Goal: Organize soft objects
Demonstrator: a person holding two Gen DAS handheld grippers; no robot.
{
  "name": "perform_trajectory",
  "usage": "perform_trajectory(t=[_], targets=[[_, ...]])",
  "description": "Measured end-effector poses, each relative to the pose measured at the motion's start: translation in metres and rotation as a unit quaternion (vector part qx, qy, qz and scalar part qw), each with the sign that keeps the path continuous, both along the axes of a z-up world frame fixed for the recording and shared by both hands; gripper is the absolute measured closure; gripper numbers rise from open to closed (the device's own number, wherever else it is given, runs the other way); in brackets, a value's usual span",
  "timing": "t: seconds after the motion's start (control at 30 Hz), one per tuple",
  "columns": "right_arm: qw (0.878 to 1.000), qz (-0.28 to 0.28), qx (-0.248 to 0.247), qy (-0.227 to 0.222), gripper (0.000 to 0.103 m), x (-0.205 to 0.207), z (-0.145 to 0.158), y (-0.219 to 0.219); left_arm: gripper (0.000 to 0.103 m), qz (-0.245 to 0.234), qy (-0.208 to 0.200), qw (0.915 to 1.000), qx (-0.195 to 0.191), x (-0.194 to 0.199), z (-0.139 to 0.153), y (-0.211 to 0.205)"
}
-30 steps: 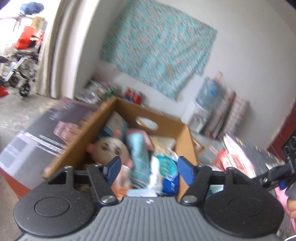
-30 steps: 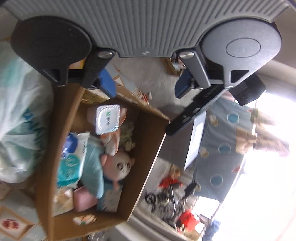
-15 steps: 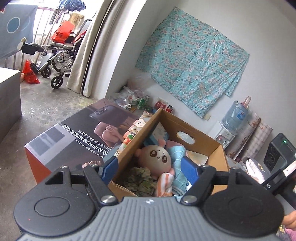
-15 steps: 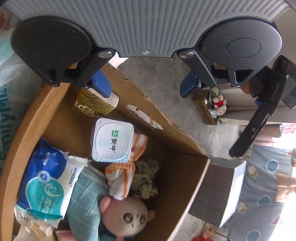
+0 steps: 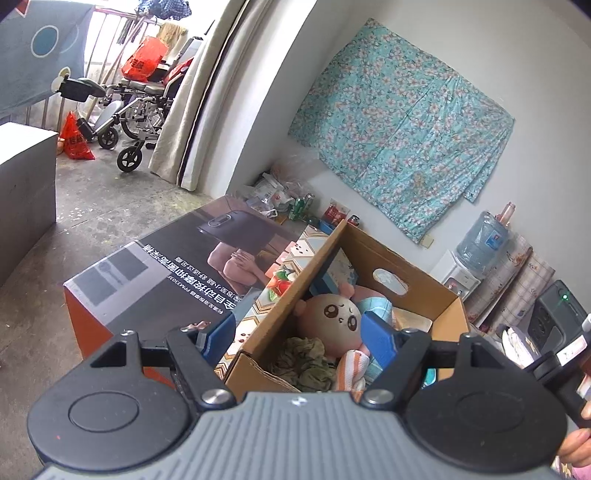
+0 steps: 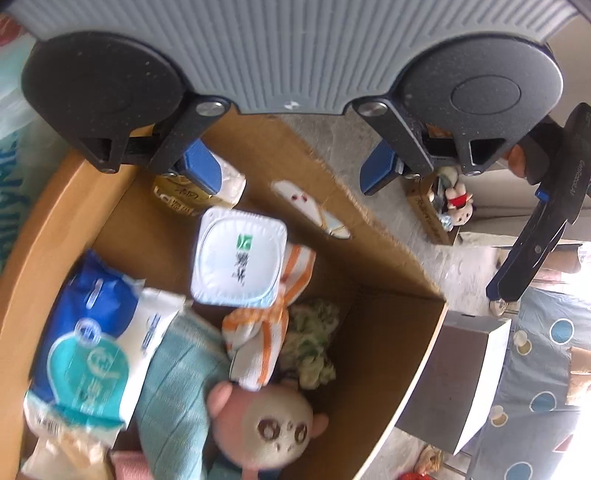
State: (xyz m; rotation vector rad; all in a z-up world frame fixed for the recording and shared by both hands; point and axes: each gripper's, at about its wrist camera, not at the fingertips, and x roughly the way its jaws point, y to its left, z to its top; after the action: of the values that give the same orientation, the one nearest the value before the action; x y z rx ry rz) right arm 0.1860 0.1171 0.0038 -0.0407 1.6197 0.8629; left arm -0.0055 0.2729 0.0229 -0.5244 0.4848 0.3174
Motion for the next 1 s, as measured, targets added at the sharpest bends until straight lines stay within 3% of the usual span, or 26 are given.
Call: perform_trajectory(t=[0.2, 0.3, 0.5, 0.67, 1.0], targets=[[0.996, 0.027, -0.015, -0.084, 0.021, 0.002, 0.003, 0.005, 0.027, 0.004, 0.002, 1.0, -0.001, -0.003, 0.0, 0.001], [0.994, 0.026, -0.011, -0.103, 0.02, 0.005, 0.005, 0.002, 0.027, 0.003, 0.005, 1.0, 0.0, -0.003, -0.002, 0.001], [0.998, -0.011, 0.065, 0.006, 0.02, 0.009, 0.015, -0.011, 0.027, 0.004, 0.008, 0.9999, 0.006, -0.003, -0.003, -0.001], [0.999, 0.008, 0.031, 0.04, 0.02, -0.007, -0.002, -0.002, 0.027, 0.001, 0.011, 0.9999, 0.001, -0.001, -0.005, -0.002], [0.997, 0.017, -0.003, -0.081, 0.018, 0.014, 0.007, -0.007, 0.027, 0.003, 0.012, 0.9999, 0.002, 0.0, -0.005, -0.003]])
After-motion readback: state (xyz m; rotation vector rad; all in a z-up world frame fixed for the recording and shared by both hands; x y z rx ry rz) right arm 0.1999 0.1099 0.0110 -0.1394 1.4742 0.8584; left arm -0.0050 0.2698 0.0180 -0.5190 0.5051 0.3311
